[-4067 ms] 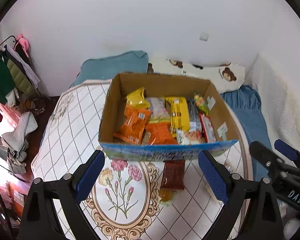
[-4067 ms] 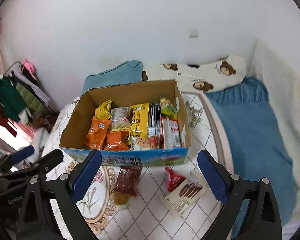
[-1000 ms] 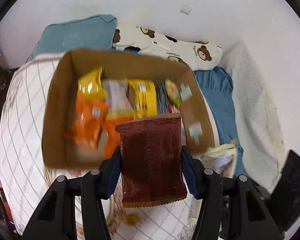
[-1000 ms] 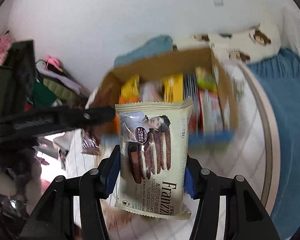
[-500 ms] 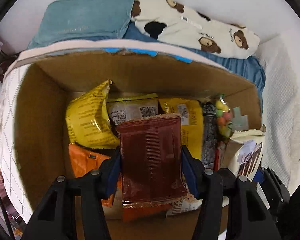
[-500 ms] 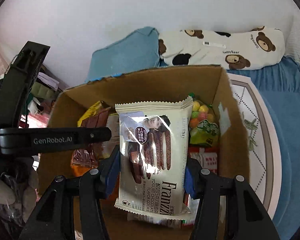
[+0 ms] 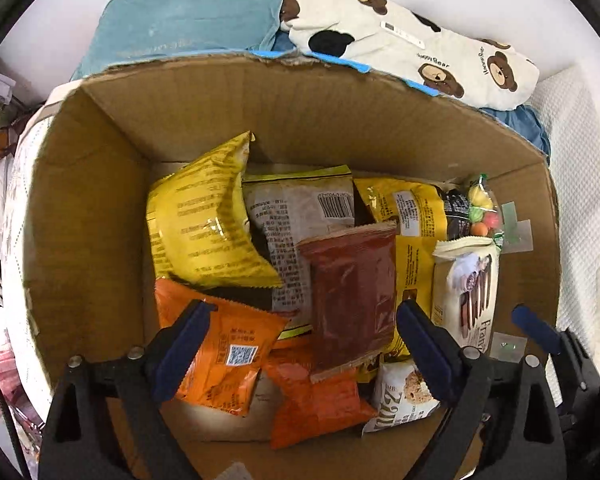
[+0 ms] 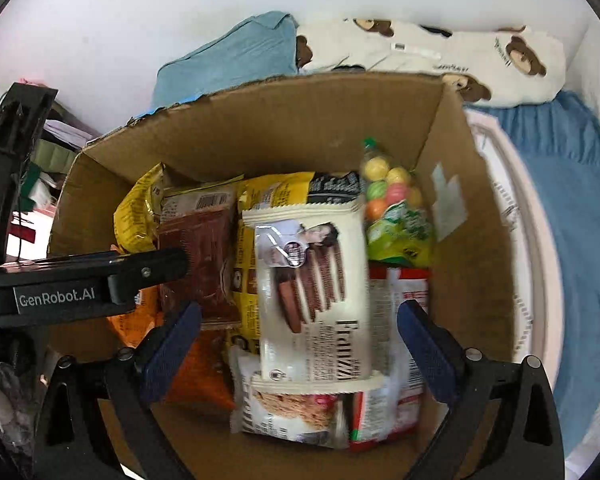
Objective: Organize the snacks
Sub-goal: 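Lower both packets into the cardboard box and open both tools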
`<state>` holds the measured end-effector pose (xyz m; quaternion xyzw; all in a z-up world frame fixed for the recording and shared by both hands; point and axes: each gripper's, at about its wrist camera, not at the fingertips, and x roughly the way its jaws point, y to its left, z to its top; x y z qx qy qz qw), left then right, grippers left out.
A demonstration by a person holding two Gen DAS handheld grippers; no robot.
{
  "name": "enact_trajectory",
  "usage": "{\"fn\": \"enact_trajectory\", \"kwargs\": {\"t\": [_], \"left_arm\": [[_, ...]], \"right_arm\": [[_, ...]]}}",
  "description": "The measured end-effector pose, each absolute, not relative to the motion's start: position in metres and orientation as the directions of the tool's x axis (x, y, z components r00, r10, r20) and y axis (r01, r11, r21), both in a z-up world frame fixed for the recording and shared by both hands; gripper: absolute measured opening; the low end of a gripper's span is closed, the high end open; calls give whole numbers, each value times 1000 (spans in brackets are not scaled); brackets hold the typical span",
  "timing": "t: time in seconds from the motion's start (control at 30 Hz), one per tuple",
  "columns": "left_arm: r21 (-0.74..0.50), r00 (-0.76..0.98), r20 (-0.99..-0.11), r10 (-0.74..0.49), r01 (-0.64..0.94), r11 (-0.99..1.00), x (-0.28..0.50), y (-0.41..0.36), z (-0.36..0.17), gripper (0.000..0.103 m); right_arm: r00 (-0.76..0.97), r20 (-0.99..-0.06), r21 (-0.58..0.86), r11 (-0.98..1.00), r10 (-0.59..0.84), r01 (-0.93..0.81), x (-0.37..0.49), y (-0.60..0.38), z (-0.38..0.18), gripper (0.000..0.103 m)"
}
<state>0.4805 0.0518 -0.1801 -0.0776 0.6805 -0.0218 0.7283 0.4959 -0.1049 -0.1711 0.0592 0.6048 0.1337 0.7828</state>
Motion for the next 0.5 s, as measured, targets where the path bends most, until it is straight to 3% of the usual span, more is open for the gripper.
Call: {"fn": "enact_trajectory", "kwargs": {"t": [0.2, 0.5], "left_arm": [[-92, 155, -985, -82, -58, 994, 456, 52, -158, 95], [-51, 281, -959, -38, -40, 998, 406, 51, -131, 95]], "right_arm": [[265, -942, 171, 975, 204, -141, 478, -112, -156, 100], [322, -927, 157, 979, 192, -130, 438, -125, -140, 100]]}}
